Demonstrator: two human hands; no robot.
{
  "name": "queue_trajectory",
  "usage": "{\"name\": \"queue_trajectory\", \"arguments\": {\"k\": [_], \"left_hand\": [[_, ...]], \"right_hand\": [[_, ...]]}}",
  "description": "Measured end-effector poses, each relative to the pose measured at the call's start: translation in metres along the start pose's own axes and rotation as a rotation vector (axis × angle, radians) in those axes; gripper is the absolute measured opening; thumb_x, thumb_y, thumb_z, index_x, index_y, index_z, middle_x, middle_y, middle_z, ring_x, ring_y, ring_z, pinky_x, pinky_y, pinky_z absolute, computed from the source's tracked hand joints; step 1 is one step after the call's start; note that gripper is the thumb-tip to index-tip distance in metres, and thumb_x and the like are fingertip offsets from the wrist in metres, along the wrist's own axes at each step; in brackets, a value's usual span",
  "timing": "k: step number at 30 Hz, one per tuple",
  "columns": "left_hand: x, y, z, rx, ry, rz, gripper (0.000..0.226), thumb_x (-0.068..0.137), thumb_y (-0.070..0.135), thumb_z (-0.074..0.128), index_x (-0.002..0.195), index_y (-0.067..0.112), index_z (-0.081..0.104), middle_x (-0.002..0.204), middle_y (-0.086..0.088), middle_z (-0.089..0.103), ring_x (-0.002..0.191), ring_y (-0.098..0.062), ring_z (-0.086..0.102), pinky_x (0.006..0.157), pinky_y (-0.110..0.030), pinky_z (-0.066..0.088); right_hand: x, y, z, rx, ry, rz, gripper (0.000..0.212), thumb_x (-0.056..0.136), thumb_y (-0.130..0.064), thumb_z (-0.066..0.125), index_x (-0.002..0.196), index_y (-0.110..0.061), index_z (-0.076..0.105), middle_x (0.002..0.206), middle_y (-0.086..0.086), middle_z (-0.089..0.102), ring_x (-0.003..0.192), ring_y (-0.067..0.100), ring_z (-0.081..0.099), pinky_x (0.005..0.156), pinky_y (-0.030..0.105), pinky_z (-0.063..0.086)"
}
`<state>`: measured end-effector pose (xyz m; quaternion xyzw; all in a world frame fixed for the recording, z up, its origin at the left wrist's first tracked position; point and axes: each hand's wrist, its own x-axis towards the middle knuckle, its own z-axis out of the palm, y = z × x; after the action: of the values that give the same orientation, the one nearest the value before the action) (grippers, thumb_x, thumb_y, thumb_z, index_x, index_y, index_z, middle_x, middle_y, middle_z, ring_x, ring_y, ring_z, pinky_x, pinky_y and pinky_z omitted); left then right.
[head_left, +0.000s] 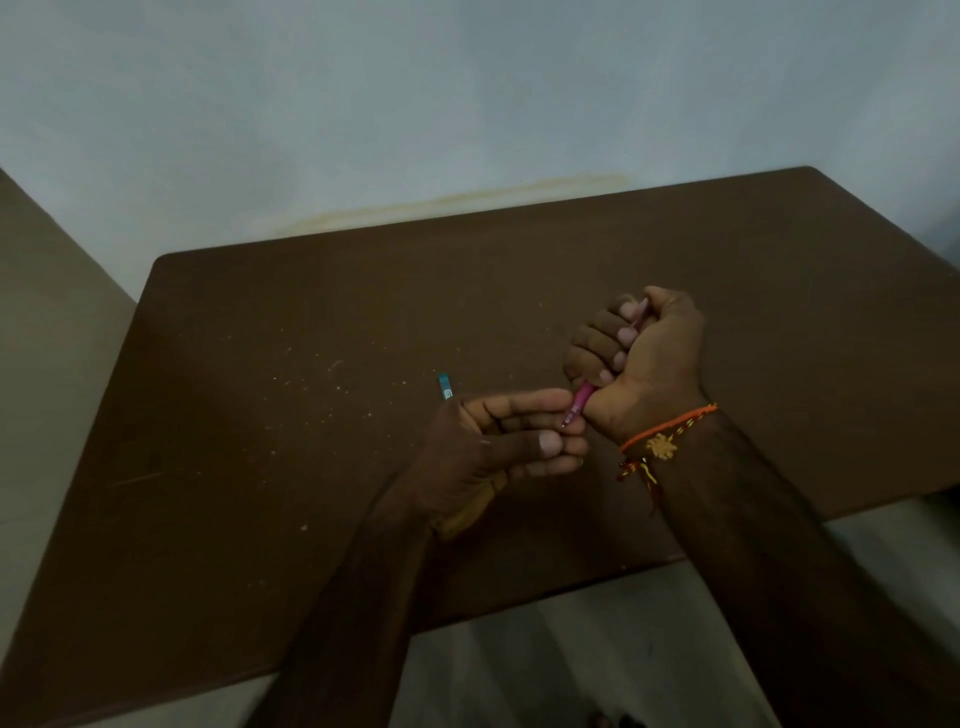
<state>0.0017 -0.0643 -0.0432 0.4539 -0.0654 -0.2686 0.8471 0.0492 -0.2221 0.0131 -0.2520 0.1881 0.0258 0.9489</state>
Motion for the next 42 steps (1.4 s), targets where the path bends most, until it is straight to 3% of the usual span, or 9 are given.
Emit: {"name": "queue_trajectory", "arguments": {"k": [42], "left_hand": [[-0.003,0.0007,-0.0025,0.012,0.01,0.033,0.035,0.082,-0.011,0.067,0.105,0.011,0.082,0.099,-0.014,0.081,0.09,-0.026,0.079,0.078,-0.033,0.063]], "right_hand": [[-0.0009,0.0034,0.0041,-0.018,0.046,0.027,0.045,0.092,-0.038,0.038,0.052,-0.019,0.044,0.042,-0.008,0.03,0.03,0.009,0.022,0.032,0.016,0.018]]}}
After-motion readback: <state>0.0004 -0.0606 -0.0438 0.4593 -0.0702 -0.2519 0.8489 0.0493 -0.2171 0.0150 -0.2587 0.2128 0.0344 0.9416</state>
